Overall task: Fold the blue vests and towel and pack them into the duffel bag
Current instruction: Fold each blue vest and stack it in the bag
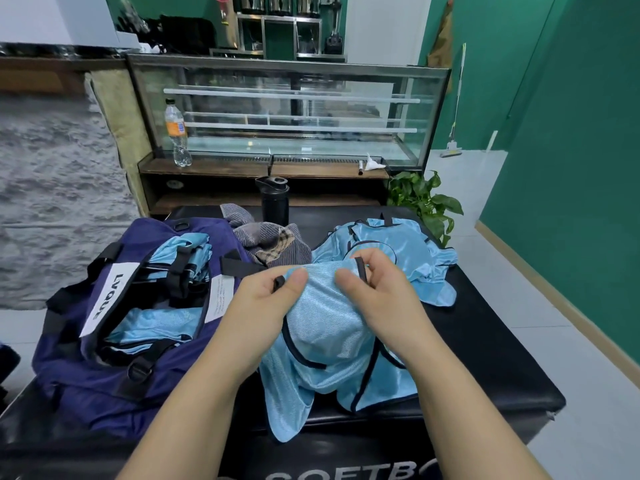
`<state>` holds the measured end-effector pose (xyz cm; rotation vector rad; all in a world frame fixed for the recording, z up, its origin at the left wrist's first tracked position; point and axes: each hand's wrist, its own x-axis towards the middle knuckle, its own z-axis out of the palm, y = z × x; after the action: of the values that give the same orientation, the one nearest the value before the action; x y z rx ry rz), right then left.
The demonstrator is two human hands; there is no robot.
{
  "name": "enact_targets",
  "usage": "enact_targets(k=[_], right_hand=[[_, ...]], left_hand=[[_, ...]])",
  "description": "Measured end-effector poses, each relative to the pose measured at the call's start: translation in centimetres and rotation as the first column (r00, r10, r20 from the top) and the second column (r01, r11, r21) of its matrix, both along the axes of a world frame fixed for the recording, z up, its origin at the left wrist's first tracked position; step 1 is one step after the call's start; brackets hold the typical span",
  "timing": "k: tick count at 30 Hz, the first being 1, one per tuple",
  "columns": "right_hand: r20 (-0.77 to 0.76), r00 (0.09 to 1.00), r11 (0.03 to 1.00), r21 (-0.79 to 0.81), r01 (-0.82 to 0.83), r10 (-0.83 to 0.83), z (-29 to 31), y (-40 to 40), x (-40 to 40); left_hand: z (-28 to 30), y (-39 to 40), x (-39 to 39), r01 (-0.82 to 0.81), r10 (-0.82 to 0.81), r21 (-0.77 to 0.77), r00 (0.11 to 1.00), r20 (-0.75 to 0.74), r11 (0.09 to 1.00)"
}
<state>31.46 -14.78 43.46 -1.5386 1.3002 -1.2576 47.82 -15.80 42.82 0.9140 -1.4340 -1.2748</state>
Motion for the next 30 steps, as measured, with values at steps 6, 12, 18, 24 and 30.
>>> enact_targets(k=[6, 12, 18, 24, 30], right_hand=[[-0.231, 0.967, 0.994, 0.054, -0.097, 0.107, -1.2, -0.8, -1.5], [-0.258, 0.963, 0.994, 0.096, -0.053, 0.077, -3.2, -1.3, -2.9], [-0.118, 0.992, 0.992, 0.124, -0.033, 0.048, -5.6, -1.4, -4.2], [-0.069, 0.998, 0.989, 0.145, 0.008, 0.002, -7.0, -1.3, -5.7], [-0.251, 0.946, 0.939, 0.223, 0.261, -0.203, -11.0, -0.9, -11.1]], left_hand=[[-0.5, -0.7, -1.2, -0.19, 0.195, -0.094, 0.979, 0.051, 0.977], [-0.9, -0.6, -2.4, -0.096, 0.148, -0.179, 0.941, 0.305, 0.979], [-2.1, -1.5, -2.9, 0.15, -0.03, -0.151, 0.8, 0.599, 0.977], [-3.3, -2.0, -4.4, 0.07, 0.19, -0.353, 0.738, 0.647, 0.933], [-4.3, -2.0, -6.1, 0.072, 0.095, -0.244, 0.785, 0.612, 0.967]])
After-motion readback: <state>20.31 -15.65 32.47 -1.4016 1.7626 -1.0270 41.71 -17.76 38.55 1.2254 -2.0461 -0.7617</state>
